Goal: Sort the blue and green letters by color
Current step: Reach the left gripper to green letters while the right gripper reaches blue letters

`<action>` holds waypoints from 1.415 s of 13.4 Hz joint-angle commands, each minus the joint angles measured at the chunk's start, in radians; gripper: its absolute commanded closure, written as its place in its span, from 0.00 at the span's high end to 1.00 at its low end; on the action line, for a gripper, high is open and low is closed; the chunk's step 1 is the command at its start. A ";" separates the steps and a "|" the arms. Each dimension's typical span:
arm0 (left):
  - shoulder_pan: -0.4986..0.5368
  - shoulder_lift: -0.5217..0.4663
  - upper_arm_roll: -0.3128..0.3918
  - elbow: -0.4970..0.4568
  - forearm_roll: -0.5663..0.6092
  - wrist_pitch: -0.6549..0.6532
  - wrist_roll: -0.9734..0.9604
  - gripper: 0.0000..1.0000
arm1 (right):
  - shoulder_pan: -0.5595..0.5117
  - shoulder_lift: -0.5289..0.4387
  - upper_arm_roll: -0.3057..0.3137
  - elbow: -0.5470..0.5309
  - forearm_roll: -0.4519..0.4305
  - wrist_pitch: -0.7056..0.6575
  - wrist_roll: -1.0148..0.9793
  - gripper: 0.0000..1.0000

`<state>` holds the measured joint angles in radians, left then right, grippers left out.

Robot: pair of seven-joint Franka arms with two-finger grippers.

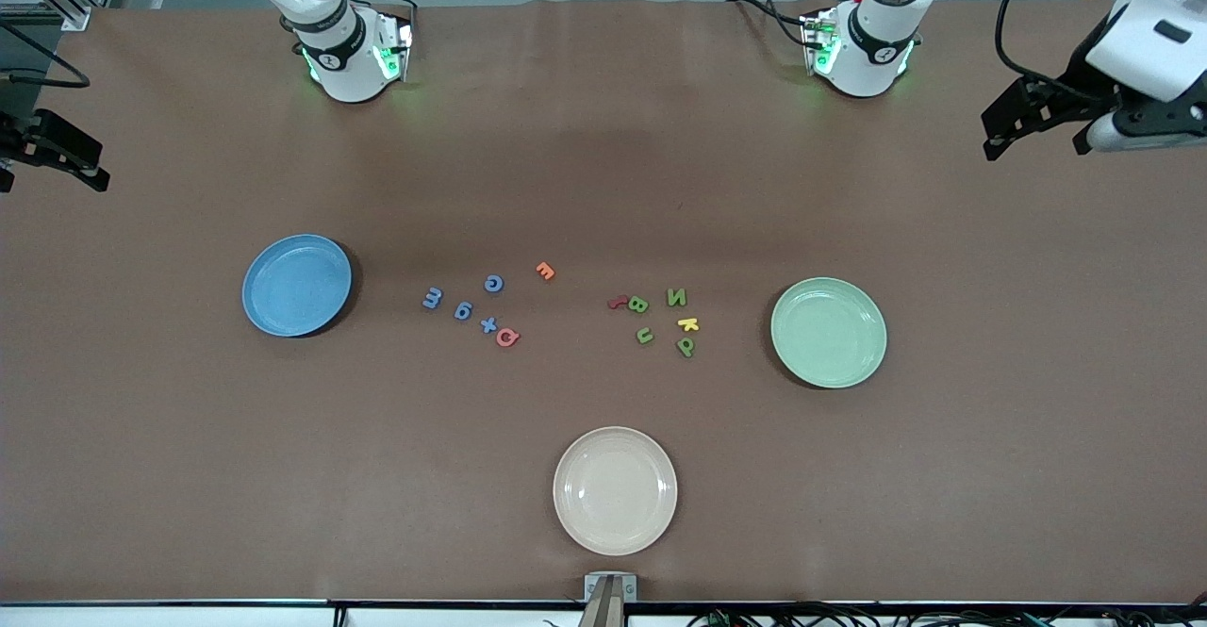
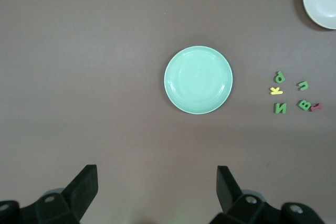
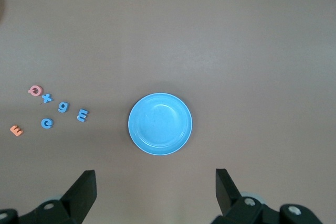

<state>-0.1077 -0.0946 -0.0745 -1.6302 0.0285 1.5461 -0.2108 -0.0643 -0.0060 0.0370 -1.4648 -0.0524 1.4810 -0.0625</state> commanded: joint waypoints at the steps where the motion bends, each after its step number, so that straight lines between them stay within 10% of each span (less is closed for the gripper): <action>1: -0.015 0.093 -0.027 0.029 0.004 0.038 -0.033 1.00 | 0.014 0.023 -0.006 0.023 0.019 -0.014 0.021 1.00; 7: -0.055 0.324 -0.209 -0.026 0.054 0.303 -0.502 1.00 | 0.098 0.095 -0.003 0.021 0.028 -0.011 0.023 1.00; 13: -0.211 0.594 -0.211 -0.028 0.123 0.543 -0.698 0.99 | 0.205 0.195 -0.005 0.000 0.066 -0.024 0.125 1.00; 19: -0.297 0.723 -0.212 -0.077 0.122 0.711 -0.748 0.86 | 0.305 0.213 -0.005 -0.268 0.077 0.224 0.367 1.00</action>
<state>-0.3934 0.6114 -0.2862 -1.6819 0.1343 2.1904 -0.9427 0.2118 0.2310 0.0422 -1.6176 0.0034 1.6078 0.2223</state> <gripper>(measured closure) 0.110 0.000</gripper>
